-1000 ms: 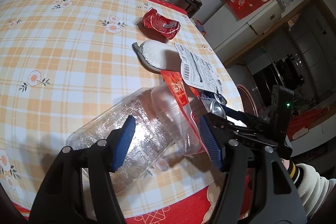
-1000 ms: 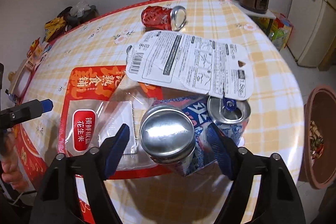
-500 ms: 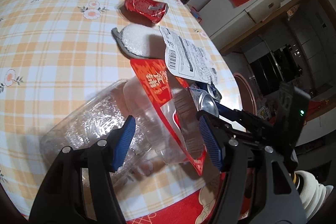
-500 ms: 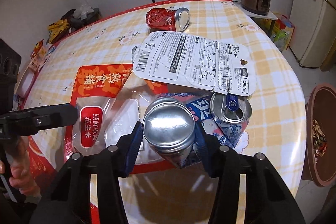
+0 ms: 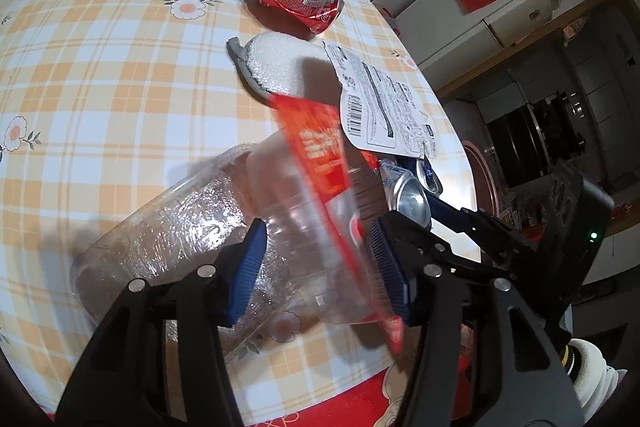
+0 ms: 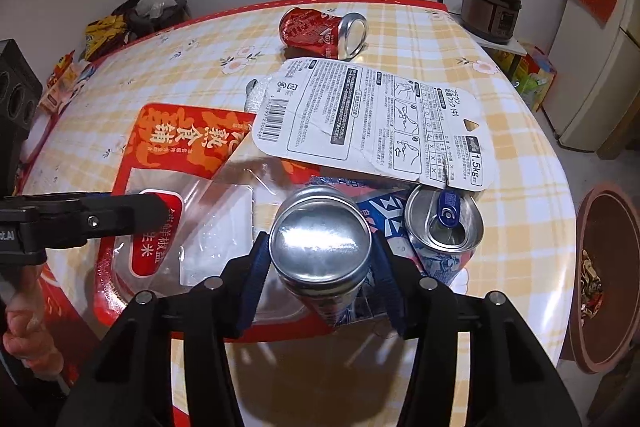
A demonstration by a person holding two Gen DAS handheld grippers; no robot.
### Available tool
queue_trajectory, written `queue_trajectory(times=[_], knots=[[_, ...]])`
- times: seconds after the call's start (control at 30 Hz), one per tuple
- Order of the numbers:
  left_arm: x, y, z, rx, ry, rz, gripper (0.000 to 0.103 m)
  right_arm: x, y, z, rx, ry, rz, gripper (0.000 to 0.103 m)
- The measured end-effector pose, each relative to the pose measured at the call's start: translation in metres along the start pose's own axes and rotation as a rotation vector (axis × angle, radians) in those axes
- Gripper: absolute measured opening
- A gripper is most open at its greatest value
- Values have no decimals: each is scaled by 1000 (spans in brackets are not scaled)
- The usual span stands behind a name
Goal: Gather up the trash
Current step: 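Carry the silver cans to the bin and open the right tool over it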
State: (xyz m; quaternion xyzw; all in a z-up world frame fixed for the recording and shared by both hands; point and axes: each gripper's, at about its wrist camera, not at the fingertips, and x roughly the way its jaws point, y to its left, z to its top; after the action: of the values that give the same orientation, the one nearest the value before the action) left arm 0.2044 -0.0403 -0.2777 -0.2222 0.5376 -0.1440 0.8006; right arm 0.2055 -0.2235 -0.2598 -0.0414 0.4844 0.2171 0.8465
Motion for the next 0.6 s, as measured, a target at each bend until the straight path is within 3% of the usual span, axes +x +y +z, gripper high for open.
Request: queue_trajectory(times=[0.27,0.33,0.6], knots=[[13,-7,-1,13,39,32,55,-19,0,-8,31,-18,59,50],[15,-6,-2,6,44,43,48,-25,-1,-10,44,-25,69,50],[-1,-9,-7,36,36,22,44,-51,-4,-16,93,-66,111,50]])
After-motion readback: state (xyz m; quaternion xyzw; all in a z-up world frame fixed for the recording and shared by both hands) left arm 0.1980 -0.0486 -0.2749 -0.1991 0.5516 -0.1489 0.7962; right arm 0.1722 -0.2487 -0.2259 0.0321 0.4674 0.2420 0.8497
